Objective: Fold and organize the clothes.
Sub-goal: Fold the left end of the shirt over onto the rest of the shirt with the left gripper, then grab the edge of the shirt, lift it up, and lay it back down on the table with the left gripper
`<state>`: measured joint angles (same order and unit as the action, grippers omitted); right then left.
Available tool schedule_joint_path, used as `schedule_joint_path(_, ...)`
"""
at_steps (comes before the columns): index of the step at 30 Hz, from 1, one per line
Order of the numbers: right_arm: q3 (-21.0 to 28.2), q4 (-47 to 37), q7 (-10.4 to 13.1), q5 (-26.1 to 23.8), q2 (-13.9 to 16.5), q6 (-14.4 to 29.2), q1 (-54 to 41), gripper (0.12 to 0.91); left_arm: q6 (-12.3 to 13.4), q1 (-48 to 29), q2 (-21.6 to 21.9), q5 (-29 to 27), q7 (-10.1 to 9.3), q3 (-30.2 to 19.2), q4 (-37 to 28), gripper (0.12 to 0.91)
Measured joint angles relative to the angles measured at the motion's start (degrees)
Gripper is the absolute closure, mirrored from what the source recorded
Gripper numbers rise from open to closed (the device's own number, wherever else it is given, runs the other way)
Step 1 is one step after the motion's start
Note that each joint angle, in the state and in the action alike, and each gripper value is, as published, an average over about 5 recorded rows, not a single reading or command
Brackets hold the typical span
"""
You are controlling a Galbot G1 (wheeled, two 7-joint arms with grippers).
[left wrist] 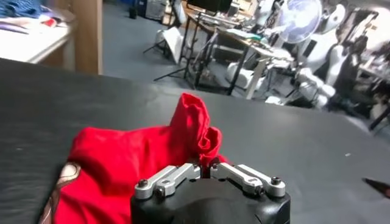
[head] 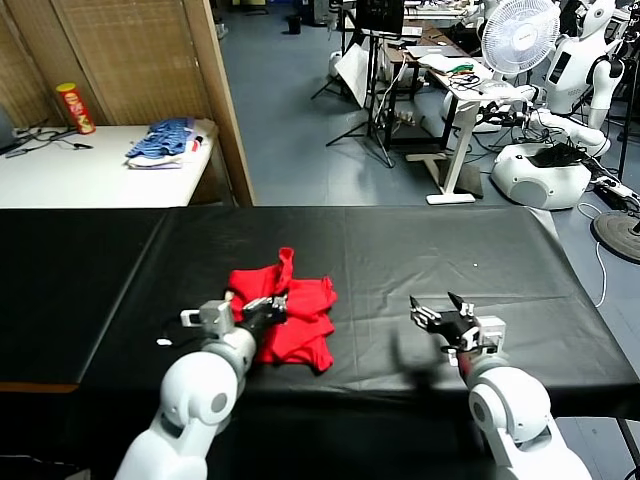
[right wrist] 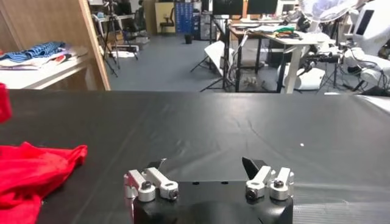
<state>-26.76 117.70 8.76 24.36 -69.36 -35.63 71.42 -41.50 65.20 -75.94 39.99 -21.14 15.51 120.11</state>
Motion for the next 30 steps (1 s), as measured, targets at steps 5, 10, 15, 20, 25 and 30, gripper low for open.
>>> schedule_joint_path(5, 0.90, 0.06, -1.28, -0.15, 0.08, 0.83, -0.24, 0.227, 1.34, 0.47, -2.14, -2.90, 1.80, -0.70, -1.61, 0.864)
schedule_joint_path(10, 2.33, 0.17, -2.91, 0.33, 0.59, 2.18, -1.20, 0.227, 2.22, 1.06, -3.86, -4.43, 2.97, -0.73, -2.61, 0.671)
schedule_joint_path(15, 4.98, -0.87, -3.71, 1.98, 0.43, 2.47, -3.27, 0.227, 1.46, 1.21, -4.45, -1.64, 1.57, -0.22, -1.02, 0.389)
schedule_joint_path(20, 10.48, -3.56, -4.42, 2.06, -0.91, 2.60, -7.75, 0.227, 4.14, 2.13, -2.09, -5.77, 3.20, 1.96, 0.66, 0.244)
schedule_joint_path(25, 17.45, -8.23, -5.23, -0.50, -2.96, 3.01, -13.00, 0.227, 7.25, 5.39, 1.12, -10.95, 5.26, 5.80, 0.14, 0.233)
schedule_joint_path(30, 22.56, -12.34, -6.92, -6.31, -4.36, 1.85, -15.09, 0.227, 8.34, 8.40, 1.47, -12.32, 5.91, 9.15, -0.58, 0.232)
